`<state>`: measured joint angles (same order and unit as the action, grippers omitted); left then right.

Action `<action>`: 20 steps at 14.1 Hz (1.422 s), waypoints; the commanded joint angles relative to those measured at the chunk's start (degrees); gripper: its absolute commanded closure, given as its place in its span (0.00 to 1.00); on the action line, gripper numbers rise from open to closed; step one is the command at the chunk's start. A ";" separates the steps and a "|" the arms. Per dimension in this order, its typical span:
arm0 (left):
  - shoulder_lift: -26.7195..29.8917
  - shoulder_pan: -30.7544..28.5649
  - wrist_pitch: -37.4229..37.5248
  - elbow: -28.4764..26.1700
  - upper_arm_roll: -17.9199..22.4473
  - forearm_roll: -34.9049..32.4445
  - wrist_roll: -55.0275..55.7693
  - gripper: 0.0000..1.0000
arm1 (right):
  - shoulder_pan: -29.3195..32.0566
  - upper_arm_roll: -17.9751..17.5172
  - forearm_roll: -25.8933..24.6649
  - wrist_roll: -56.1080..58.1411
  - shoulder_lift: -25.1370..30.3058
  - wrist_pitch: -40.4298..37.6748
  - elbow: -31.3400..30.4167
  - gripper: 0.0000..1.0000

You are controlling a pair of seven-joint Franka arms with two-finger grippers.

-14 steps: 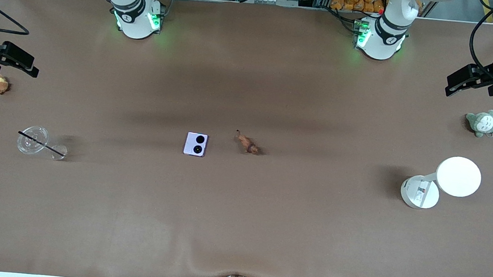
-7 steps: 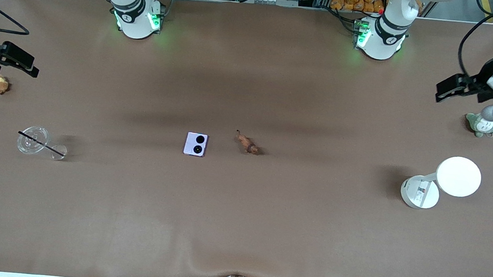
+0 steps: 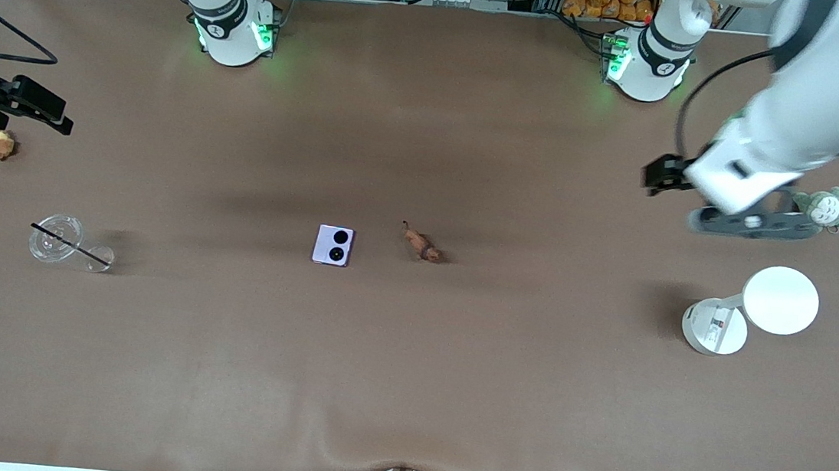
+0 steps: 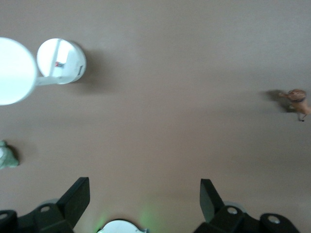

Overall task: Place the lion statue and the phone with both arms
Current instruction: 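Move the left gripper out toward the brown lion statue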

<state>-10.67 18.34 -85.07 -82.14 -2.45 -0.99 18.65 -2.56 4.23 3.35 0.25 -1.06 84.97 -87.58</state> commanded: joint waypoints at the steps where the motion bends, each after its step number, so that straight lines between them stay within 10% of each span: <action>1: -6.02 1.52 -2.27 6.72 0.25 0.64 2.08 0.00 | 0.01 -0.10 0.17 -0.08 -0.34 -0.51 0.84 0.00; 20: -18.06 15.75 -16.34 8.93 0.60 1.78 16.13 0.00 | 0.63 -0.10 0.61 -0.60 -0.69 -2.09 1.19 0.00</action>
<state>-26.57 32.32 -100.01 -74.91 -2.67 0.07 31.44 -2.49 4.33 3.35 0.23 -1.18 83.04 -87.55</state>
